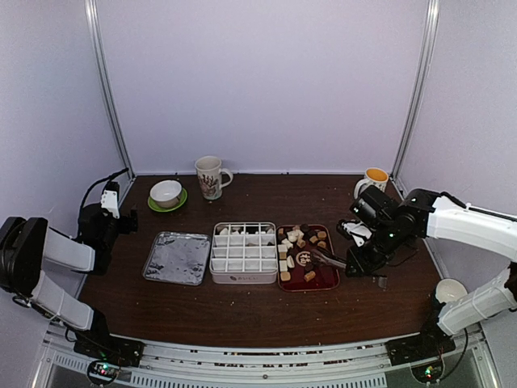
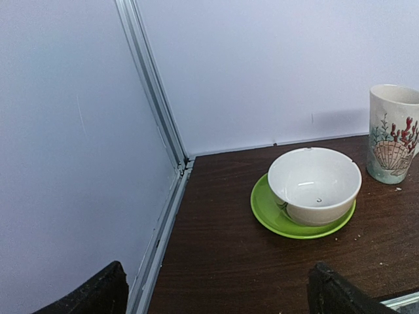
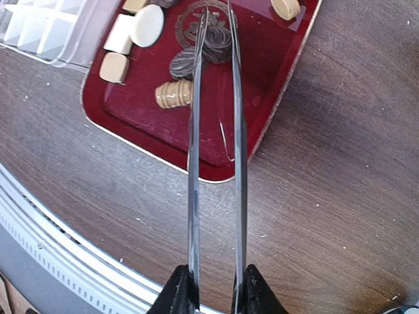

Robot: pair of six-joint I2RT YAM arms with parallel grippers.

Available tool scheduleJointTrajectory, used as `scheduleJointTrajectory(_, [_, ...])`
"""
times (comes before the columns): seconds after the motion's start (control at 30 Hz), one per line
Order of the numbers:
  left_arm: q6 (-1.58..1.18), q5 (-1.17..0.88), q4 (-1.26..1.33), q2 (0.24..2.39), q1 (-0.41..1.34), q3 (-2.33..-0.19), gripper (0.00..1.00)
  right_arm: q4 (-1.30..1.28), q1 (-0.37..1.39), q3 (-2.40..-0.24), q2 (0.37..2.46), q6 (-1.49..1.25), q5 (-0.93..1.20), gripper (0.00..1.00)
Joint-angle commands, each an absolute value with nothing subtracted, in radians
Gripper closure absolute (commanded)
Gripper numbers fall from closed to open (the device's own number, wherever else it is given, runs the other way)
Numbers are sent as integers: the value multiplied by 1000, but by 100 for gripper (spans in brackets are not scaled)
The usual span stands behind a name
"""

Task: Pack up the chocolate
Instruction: Pick up the fake chocolate from the plate.

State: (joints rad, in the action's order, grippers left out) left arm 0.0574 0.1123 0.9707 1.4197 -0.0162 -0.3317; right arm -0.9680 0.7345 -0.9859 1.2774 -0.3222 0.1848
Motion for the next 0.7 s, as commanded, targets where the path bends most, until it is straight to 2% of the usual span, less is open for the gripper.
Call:
scheduleJointTrajectory(0.0, [50,106,1020,1425,-24,-327,2,-948,732,-1020,1253,-301,230,74])
scheduleJointTrajectory(0.67, [51,106,1020,1425,-23,-327,2,-897,732,-1063,1243,-286,312,75])
